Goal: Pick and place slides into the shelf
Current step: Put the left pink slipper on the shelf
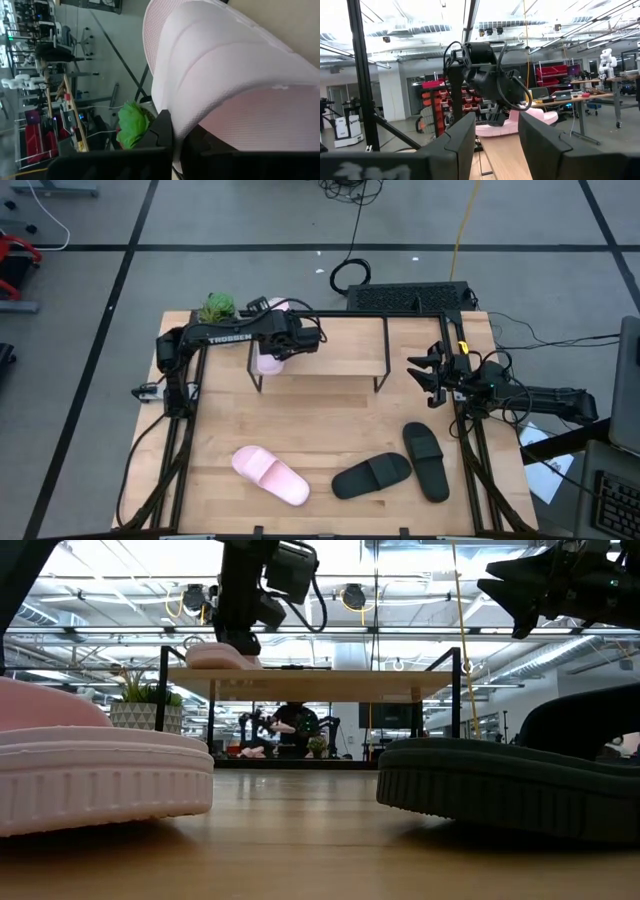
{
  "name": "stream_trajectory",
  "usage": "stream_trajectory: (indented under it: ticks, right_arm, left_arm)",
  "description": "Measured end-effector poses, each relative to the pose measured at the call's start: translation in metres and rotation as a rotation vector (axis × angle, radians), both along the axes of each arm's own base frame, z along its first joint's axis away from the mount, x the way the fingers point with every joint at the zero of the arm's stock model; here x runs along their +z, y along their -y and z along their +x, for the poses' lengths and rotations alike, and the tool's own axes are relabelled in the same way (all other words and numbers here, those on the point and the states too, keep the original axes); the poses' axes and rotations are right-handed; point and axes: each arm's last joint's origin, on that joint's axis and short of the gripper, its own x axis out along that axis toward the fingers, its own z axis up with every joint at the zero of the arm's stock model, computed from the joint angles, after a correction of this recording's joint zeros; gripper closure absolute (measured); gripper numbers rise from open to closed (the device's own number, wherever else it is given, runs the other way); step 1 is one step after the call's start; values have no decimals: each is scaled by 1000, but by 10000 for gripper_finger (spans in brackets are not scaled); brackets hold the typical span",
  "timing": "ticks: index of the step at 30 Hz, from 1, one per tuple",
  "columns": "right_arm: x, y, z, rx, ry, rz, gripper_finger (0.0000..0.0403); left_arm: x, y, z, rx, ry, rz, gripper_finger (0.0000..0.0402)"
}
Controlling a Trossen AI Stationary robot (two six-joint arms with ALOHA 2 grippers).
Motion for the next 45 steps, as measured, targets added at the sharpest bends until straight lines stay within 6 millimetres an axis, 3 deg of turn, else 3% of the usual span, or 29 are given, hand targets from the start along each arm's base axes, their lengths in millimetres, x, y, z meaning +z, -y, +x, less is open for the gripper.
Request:
stream_trajectory:
  ticks: [24,45]
  right_arm:
    - [0,0,0,1,-1,0,261]
    - [0,0,0,0,-1,0,261]
  left_arm:
    - [-9,-11,1,7,-52,-43,402]
    - [-16,3,3,-13,-58,-85,402]
